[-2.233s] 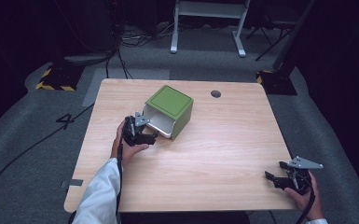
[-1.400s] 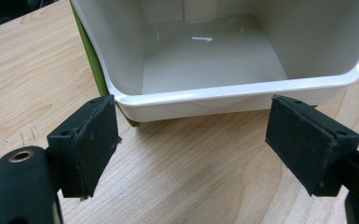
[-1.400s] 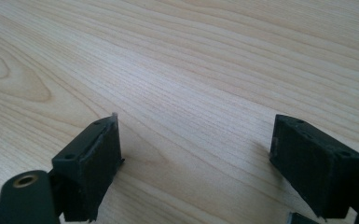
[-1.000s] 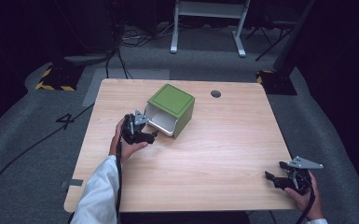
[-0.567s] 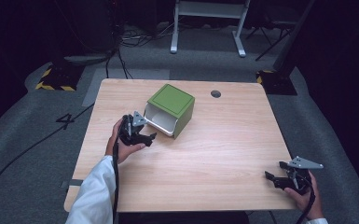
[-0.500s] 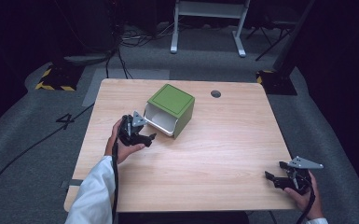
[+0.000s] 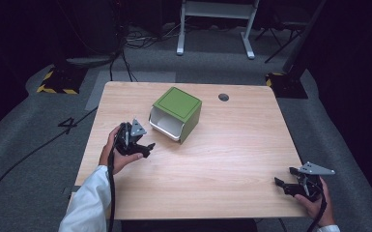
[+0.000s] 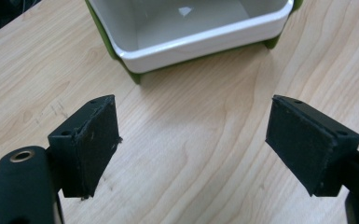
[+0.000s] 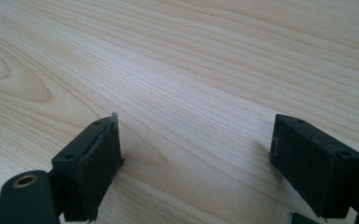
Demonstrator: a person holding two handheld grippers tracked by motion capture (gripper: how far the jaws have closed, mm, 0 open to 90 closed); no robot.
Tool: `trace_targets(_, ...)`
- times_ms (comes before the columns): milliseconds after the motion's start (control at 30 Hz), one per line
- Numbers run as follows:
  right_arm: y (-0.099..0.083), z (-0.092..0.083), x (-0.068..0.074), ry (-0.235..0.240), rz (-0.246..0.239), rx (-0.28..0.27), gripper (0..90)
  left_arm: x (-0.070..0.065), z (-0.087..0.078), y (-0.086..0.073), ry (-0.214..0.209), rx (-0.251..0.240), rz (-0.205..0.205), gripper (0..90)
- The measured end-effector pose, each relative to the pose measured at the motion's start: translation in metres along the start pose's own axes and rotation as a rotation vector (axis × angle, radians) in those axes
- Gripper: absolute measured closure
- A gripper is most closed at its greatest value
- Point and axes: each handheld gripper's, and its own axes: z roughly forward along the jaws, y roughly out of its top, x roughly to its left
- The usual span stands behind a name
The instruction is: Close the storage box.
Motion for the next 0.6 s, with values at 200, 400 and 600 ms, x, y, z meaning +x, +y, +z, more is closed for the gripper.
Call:
trace_targets(200,0.000,0.000,0.000,0.000,0.000,0.000,16.2,-0.001,-0.009,-0.011,0.011,0.011,0.006,17.2)
trace_targets(400,0.000,0.000,0.000,0.000,0.000,0.000,16.2,-0.002,-0.017,-0.023,0.012,0.028,0.003,17.2)
trace_targets(600,0.000,0.000,0.000,0.000,0.000,0.000,16.2,-0.003,-0.022,-0.040,0.008,0.048,0.006,16.6)
